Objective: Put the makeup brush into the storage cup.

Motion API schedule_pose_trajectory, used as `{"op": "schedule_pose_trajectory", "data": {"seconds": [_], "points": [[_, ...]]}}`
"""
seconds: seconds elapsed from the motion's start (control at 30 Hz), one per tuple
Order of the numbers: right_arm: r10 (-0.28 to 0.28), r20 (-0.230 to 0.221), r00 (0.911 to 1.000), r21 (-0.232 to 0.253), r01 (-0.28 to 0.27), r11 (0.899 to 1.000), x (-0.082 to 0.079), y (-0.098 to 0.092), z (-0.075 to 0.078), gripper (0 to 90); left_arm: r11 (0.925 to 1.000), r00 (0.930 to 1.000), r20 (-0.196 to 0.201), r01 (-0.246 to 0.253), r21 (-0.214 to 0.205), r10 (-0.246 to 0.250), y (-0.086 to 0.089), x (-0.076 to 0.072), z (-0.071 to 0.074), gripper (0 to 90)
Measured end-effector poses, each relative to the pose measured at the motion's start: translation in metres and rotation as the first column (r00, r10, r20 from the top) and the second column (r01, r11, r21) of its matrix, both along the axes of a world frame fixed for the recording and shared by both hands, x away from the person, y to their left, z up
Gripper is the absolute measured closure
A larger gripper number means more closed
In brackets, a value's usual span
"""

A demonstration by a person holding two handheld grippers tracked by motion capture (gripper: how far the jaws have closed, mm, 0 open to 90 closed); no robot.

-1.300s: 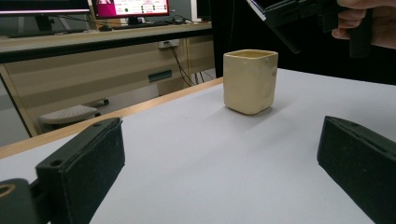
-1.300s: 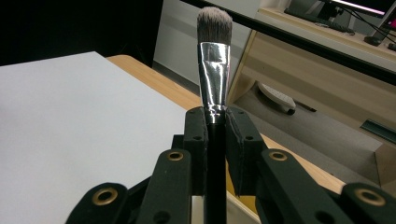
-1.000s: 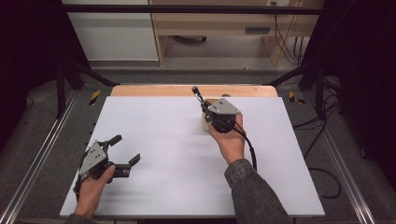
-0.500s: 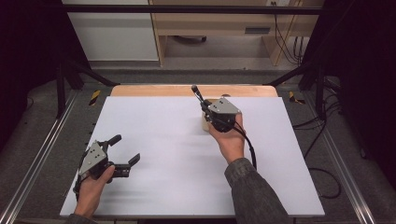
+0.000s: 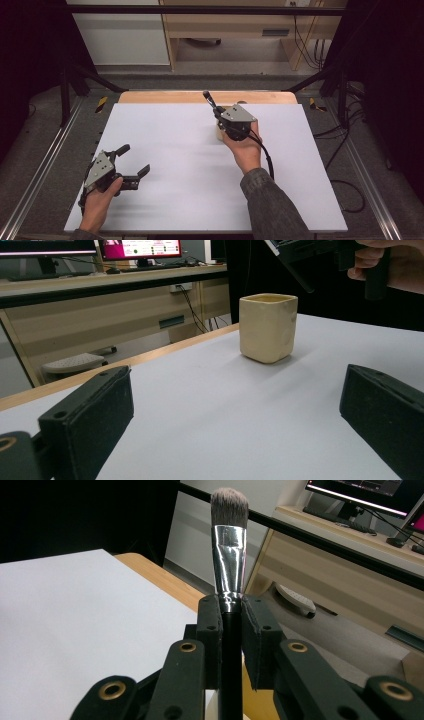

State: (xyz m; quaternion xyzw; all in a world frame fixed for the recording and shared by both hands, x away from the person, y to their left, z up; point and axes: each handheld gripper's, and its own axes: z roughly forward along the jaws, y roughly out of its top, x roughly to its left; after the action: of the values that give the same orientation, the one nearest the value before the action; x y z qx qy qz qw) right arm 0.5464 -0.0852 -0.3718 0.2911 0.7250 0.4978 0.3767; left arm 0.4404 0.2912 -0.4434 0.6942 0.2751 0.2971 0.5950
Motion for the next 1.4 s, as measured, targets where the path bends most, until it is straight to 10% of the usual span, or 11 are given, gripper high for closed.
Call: {"op": "schedule_pose_trajectory", "data": {"seconds": [1.4], "points": [[-0.012, 0.040, 0.9991, 0.043, 0.010, 0.999, 0.016, -0.007, -0.002, 79.3, 1.0000, 1.0000, 0.001, 0.002, -0.002, -0.002, 0.000, 0.000, 0.000, 0.6]]}}
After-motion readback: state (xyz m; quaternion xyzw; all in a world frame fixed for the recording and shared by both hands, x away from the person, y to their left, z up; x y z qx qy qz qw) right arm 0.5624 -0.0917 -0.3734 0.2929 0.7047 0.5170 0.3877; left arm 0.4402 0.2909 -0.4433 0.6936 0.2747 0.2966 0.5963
